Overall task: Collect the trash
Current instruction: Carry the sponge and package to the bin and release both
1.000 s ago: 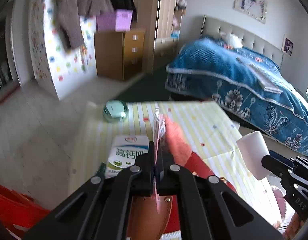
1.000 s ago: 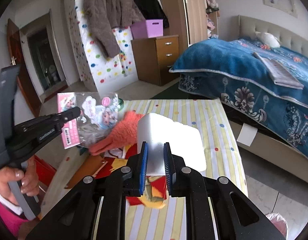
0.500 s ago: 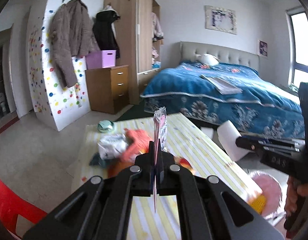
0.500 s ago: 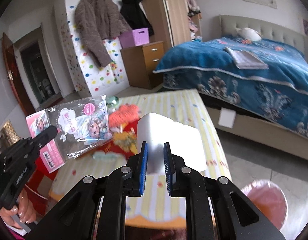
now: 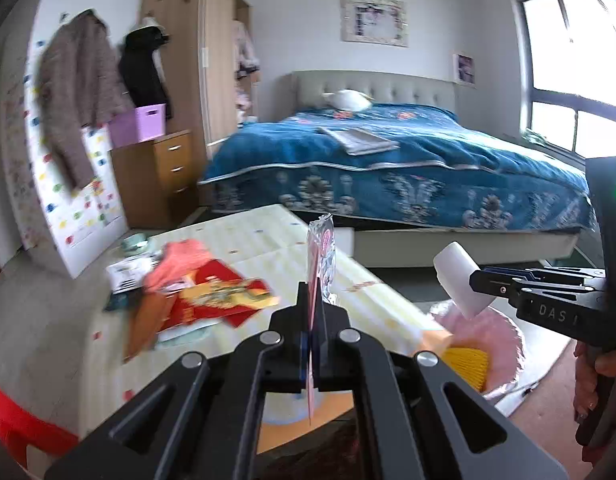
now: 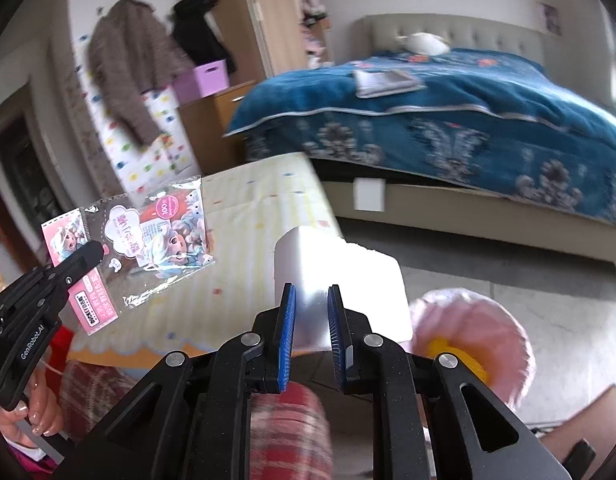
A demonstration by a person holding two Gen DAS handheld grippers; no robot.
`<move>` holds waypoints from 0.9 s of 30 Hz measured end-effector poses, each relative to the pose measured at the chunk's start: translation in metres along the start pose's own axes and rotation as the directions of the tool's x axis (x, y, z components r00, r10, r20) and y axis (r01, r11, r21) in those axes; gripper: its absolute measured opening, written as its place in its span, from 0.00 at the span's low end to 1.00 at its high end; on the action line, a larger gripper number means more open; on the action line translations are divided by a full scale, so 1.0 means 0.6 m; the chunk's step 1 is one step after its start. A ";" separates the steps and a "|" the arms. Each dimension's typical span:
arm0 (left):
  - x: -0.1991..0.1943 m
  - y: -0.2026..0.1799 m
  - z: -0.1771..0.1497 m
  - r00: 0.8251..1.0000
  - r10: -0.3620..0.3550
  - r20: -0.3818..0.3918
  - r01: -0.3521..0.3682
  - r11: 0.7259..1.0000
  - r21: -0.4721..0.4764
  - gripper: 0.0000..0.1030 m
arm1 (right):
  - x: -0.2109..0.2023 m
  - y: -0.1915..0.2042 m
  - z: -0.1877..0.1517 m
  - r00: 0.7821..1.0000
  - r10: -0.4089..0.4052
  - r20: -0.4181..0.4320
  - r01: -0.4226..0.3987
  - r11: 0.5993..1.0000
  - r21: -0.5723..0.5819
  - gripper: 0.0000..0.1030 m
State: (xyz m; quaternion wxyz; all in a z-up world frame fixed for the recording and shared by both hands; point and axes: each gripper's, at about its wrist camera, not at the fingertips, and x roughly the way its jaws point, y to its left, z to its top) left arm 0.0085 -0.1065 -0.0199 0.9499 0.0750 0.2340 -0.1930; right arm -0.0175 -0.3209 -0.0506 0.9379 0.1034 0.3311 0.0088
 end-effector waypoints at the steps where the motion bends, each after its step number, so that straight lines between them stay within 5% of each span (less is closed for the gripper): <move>1: 0.007 -0.015 0.004 1.000 -0.015 0.002 0.015 1.000 0.014 0.00 | -0.002 -0.010 -0.002 1.000 -0.008 0.003 0.008 1.000 0.008 0.16; 8: 0.067 -0.132 0.021 0.992 -0.128 0.011 0.126 0.987 0.103 0.00 | -0.002 -0.131 -0.021 0.996 -0.089 -0.018 0.090 0.989 0.121 0.17; 20: 0.199 -0.294 0.018 0.955 -0.282 -0.097 0.295 0.941 0.167 0.00 | 0.036 -0.271 -0.041 0.990 -0.112 -0.083 0.130 0.956 0.263 0.18; 25: 0.234 -0.327 0.022 0.936 -0.326 -0.130 0.344 0.926 0.152 0.00 | 0.059 -0.301 -0.041 0.986 -0.119 -0.119 0.148 0.948 0.283 0.25; 27: 0.248 -0.332 0.024 0.929 -0.337 -0.154 0.358 0.923 0.140 0.06 | 0.064 -0.308 -0.042 0.983 -0.124 -0.132 0.159 0.942 0.295 0.37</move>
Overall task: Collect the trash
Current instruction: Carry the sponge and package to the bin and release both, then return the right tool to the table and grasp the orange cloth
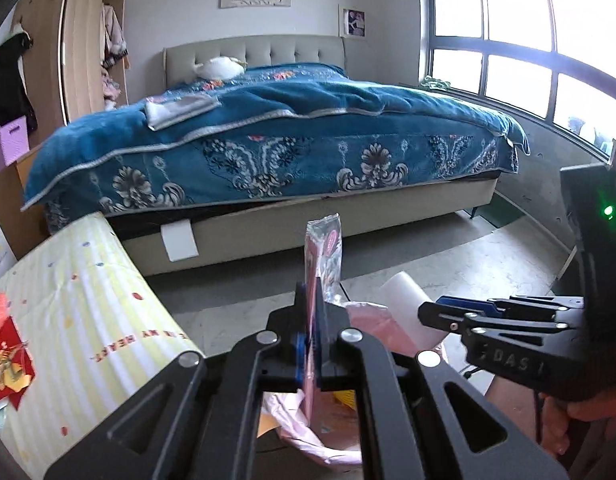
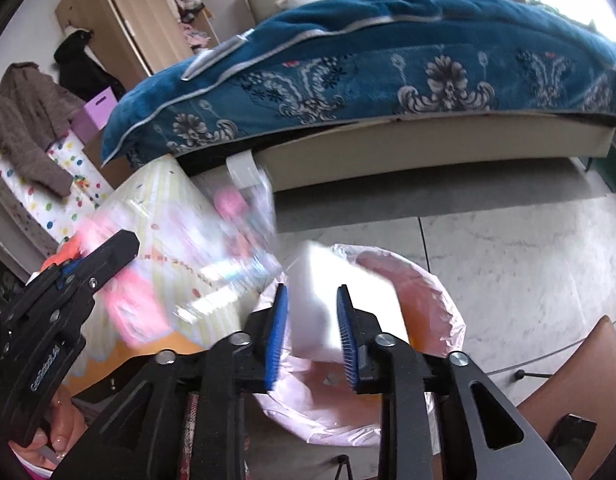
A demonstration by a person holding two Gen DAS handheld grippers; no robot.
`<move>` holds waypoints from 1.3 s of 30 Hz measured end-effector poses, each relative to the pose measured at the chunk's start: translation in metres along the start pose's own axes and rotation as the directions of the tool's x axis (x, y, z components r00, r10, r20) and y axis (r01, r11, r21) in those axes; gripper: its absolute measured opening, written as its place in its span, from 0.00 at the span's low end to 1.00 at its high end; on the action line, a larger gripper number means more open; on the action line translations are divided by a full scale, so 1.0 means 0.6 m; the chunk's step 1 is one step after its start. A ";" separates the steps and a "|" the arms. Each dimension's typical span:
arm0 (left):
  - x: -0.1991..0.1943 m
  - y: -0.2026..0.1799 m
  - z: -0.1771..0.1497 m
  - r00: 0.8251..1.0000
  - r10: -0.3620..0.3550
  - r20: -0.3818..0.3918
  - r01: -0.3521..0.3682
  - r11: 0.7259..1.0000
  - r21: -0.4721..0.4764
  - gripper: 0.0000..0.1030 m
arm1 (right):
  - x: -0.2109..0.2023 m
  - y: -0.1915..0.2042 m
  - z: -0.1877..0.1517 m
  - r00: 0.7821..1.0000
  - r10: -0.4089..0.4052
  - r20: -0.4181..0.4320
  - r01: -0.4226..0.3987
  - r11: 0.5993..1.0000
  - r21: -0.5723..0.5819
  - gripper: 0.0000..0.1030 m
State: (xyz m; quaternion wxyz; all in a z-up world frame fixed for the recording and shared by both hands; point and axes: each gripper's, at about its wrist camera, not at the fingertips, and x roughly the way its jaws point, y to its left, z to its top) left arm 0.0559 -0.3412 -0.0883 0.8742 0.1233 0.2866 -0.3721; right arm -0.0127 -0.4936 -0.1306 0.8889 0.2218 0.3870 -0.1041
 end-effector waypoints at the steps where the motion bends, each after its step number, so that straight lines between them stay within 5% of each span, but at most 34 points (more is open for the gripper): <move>1: 0.004 0.001 0.000 1.000 0.004 -0.008 -0.004 1.000 -0.003 0.19 | 0.000 -0.003 -0.001 1.000 -0.008 0.001 0.008 1.000 0.004 0.37; 3: 0.005 0.006 -0.001 1.000 0.010 -0.013 -0.010 1.000 -0.010 0.38 | -0.003 -0.005 -0.002 1.000 -0.017 0.003 0.017 1.000 0.005 0.37; 4: 0.004 0.009 -0.002 1.000 0.013 -0.010 -0.013 1.000 -0.012 0.39 | -0.005 -0.006 -0.003 1.000 -0.022 0.005 0.022 1.000 0.009 0.37; 14: -0.040 0.054 -0.024 0.996 0.083 -0.038 -0.085 0.996 -0.041 0.39 | -0.043 0.024 -0.007 0.999 0.007 0.048 -0.007 1.000 -0.013 0.37; 24: -0.148 0.127 -0.052 0.979 0.203 -0.002 -0.203 0.975 -0.092 0.43 | -0.066 0.162 -0.022 0.995 0.079 0.053 -0.070 0.984 -0.162 0.37; 34: -0.288 0.264 -0.110 0.924 0.383 -0.014 -0.377 0.902 -0.212 0.55 | -0.058 0.362 -0.044 0.983 0.182 -0.008 -0.172 0.912 -0.372 0.43; 39: -0.356 0.347 -0.142 0.870 0.491 -0.048 -0.481 0.823 -0.301 0.70 | -0.047 0.450 -0.051 0.974 0.223 -0.041 -0.217 0.863 -0.456 0.52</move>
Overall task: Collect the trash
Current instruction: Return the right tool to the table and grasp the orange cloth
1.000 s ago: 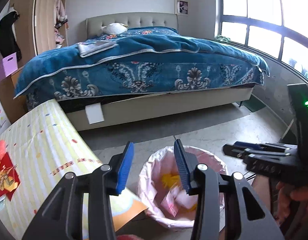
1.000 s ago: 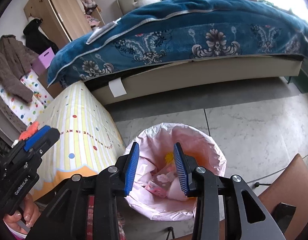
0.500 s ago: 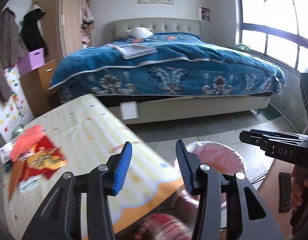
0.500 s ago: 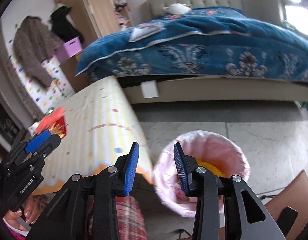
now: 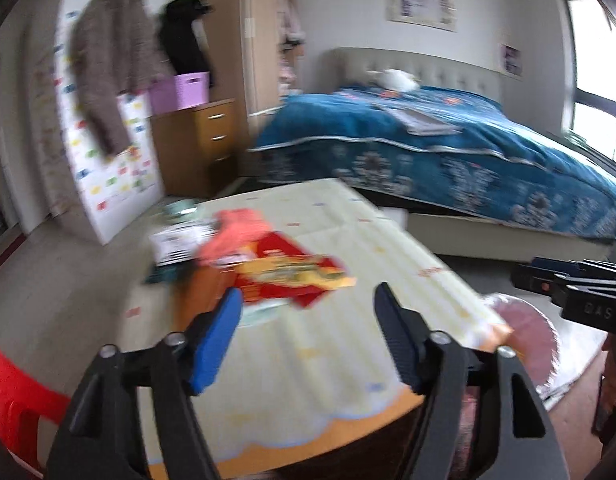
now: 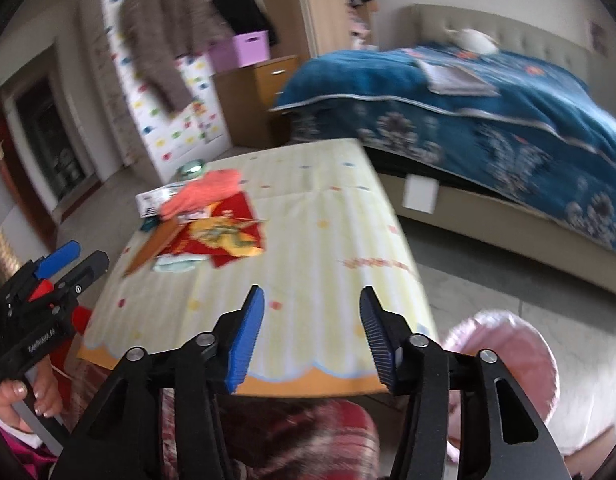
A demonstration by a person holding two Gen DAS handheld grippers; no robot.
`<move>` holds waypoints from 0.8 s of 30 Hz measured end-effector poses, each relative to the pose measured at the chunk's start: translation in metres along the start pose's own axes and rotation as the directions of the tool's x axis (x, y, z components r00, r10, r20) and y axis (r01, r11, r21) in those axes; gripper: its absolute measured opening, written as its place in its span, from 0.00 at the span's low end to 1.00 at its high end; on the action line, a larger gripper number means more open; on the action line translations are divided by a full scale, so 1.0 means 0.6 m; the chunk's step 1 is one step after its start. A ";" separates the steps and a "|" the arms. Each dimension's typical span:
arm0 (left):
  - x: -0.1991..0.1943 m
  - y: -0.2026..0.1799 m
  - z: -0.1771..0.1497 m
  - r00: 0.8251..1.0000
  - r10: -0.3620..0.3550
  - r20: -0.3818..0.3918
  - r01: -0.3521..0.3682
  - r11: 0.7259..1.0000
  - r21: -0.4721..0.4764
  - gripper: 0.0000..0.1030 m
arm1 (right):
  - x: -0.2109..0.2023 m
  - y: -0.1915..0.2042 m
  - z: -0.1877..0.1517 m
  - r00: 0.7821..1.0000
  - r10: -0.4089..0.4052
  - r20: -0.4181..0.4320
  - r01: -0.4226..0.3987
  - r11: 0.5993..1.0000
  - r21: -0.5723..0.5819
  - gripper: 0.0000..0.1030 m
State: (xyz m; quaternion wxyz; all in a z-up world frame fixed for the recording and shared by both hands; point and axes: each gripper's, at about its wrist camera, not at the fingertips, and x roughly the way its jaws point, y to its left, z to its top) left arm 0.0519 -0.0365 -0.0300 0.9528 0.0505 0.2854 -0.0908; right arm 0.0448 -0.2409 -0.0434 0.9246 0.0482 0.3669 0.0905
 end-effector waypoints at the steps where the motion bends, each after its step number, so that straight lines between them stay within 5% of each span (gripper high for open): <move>1: -0.001 0.024 -0.001 1.000 0.027 -0.002 -0.027 0.999 -0.022 0.72 | 0.009 0.018 0.008 1.000 0.015 -0.004 -0.015 1.000 -0.019 0.52; 10: 0.006 0.191 -0.013 0.979 0.198 -0.048 -0.203 0.965 -0.165 0.76 | 0.093 0.150 0.075 0.997 0.077 -0.021 -0.079 0.987 -0.136 0.52; 24: 0.115 0.285 0.032 0.967 0.241 -0.087 -0.253 0.953 -0.167 0.76 | 0.286 0.257 0.184 0.987 0.125 -0.099 -0.142 0.971 -0.190 0.39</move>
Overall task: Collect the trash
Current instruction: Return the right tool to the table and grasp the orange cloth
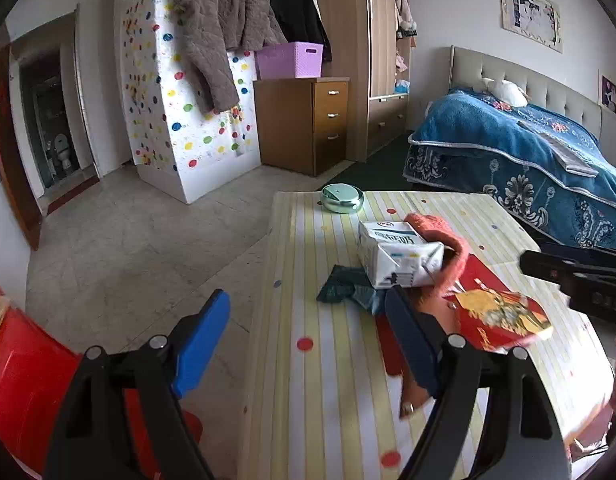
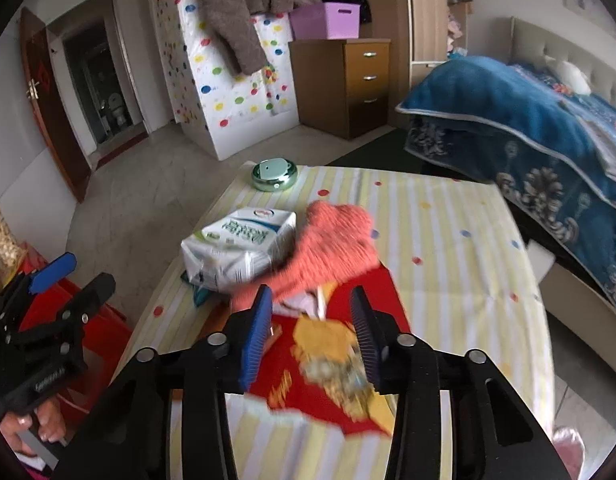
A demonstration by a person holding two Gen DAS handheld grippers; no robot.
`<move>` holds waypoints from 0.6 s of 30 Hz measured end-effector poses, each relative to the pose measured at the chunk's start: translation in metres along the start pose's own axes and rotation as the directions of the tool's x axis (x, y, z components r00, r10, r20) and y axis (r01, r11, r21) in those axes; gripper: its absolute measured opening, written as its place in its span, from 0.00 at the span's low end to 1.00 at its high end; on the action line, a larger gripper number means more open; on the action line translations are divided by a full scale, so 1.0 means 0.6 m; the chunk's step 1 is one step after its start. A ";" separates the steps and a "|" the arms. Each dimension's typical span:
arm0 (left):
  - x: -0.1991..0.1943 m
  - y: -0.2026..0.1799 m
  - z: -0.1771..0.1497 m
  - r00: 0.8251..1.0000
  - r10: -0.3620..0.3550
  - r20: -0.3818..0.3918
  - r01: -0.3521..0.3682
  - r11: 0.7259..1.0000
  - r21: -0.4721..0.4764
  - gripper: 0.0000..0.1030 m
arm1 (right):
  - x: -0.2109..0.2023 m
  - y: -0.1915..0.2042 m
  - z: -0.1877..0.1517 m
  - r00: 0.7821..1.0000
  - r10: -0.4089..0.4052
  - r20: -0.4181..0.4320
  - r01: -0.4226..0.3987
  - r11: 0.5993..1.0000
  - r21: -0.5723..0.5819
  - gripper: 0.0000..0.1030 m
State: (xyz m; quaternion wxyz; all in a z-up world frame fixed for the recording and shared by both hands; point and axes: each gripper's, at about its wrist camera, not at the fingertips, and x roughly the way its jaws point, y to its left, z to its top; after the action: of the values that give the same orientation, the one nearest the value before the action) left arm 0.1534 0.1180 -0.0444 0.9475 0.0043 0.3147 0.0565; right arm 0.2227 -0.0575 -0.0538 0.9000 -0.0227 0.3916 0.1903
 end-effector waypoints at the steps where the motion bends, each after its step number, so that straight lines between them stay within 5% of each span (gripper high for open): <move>1: 0.011 0.001 0.004 1.000 -0.001 -0.005 0.001 1.000 0.001 0.76 | 0.017 0.003 0.009 1.000 0.002 -0.009 -0.002 1.000 -0.001 0.39; 8: 0.064 0.004 0.027 0.999 -0.025 -0.033 0.025 1.000 -0.001 0.76 | 0.092 0.004 0.034 0.997 -0.016 -0.076 0.017 1.000 0.011 0.39; 12: 0.070 -0.007 0.024 0.998 -0.051 -0.042 0.051 0.999 0.014 0.76 | 0.080 -0.009 0.019 0.996 -0.022 -0.084 0.025 0.999 0.024 0.11; 18: 0.057 -0.022 0.014 0.996 -0.069 -0.051 0.071 0.997 0.035 0.76 | 0.028 -0.036 0.002 0.998 -0.043 -0.038 0.045 0.998 0.047 0.07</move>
State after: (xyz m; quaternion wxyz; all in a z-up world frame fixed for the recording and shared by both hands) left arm 0.1870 0.1090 -0.0583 0.9404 0.0093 0.3394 0.0175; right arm 0.2419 -0.0716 -0.0675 0.8968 -0.0134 0.4120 0.1606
